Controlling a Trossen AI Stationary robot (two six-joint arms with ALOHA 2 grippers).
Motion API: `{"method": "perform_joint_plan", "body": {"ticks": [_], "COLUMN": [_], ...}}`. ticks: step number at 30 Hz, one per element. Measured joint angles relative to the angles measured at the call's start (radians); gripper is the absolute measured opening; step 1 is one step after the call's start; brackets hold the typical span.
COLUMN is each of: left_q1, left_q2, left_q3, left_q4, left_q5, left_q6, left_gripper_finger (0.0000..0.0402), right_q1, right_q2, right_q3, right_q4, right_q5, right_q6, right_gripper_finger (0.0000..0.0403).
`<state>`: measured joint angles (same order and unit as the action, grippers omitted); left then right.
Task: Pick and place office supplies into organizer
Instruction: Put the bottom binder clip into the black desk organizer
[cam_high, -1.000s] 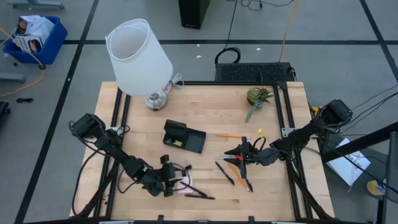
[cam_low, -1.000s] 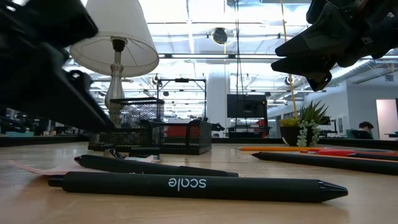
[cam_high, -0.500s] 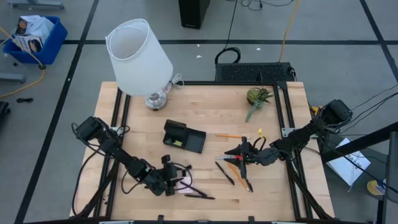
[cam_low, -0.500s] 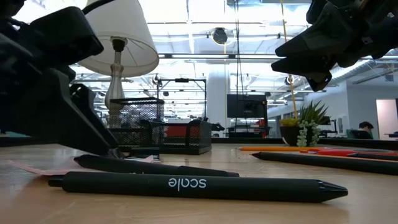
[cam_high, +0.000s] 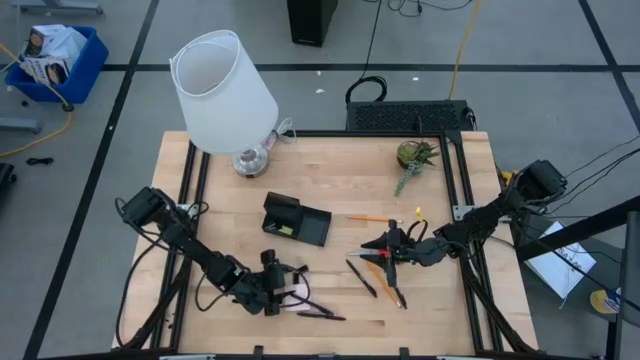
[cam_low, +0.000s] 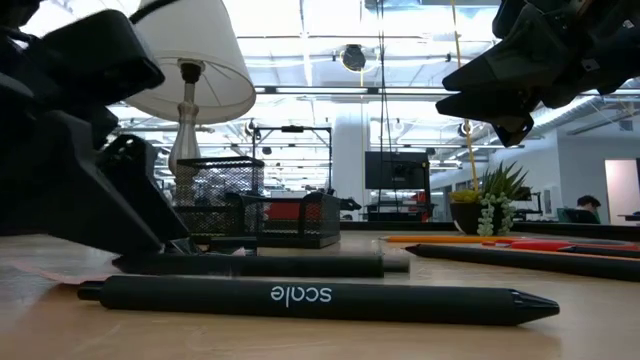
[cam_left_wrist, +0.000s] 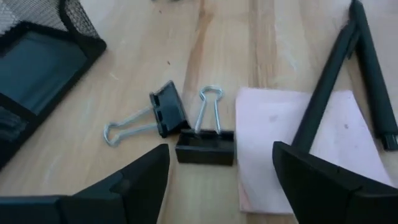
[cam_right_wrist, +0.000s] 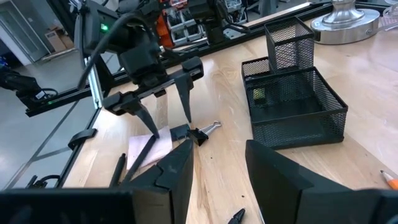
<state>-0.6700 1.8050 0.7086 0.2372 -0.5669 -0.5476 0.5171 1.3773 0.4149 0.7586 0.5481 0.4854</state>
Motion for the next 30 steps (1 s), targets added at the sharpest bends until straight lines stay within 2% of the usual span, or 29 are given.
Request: {"method": "perform_joint_plan", "body": {"ticks": [9, 15, 30], "left_q1": [0.057, 0.065, 0.064], "left_q2": [0.0, -0.001, -0.001], "left_q3": [0.0, 0.0, 0.0], "left_q4": [0.004, 0.009, 0.004], "left_q5": [0.097, 0.111, 0.073], "left_q6": [0.028, 0.03, 0.002], "left_gripper_finger": [0.0287, 0.0278, 0.0181], "right_q1": [0.0, 0.0, 0.0], "right_q2": [0.0, 0.0, 0.0], "right_q3": [0.0, 0.0, 0.0], "right_q4": [0.0, 0.0, 0.0], "right_q5": [0.0, 0.0, 0.0], "right_q6": [0.0, 0.0, 0.0], "right_gripper_finger": [0.0139, 0.0139, 0.0139]}}
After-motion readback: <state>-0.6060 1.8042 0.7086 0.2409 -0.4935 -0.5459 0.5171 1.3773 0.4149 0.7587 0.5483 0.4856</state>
